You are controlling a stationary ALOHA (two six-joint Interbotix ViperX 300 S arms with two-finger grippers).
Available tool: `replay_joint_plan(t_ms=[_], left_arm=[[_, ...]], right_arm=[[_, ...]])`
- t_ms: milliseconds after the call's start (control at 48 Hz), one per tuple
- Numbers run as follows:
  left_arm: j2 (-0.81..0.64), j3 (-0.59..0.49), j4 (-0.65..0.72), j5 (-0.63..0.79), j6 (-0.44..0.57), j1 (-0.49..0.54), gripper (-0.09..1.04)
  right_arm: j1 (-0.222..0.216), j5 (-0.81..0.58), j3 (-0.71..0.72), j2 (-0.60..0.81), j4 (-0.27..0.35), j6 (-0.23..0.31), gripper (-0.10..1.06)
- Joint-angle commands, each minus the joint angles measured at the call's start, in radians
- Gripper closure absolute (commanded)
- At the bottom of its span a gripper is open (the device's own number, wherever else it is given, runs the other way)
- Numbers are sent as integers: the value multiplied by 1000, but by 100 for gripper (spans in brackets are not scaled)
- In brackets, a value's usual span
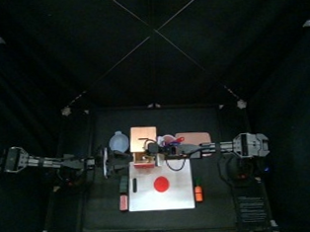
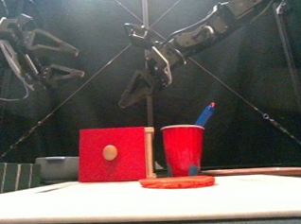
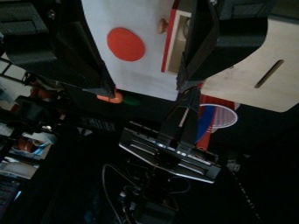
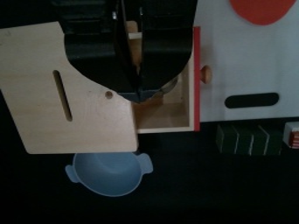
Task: Get the cutter from the drawer then cut the dough then place the extra dough in the bowl
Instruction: Place the cutter on the board
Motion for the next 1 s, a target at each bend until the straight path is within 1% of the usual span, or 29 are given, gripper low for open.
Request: replay_joint_plan(t_ms=[21, 229, 625, 833, 938, 1000], left_arm=[[-2, -9, 5, -9, 2, 6, 2], [0, -8, 3, -9, 0, 14, 2], [-2, 3, -6, -9, 0, 14, 2], [-2, 6, -6, -9, -2, 14, 2], [-2, 6, -6, -9, -2, 14, 2], [0, 6, -6, -9, -2, 14, 2]], right_arm=[[3, 20, -15, -2, 9, 3, 22], [-2, 54, -54, 71, 8, 3, 21], [-6, 69, -98, 133, 9, 3, 21], [-17, 86, -114, 156, 9, 3, 21], [-15, 101, -115, 163, 6, 2, 23], [-15, 106, -115, 163, 6, 2, 28]])
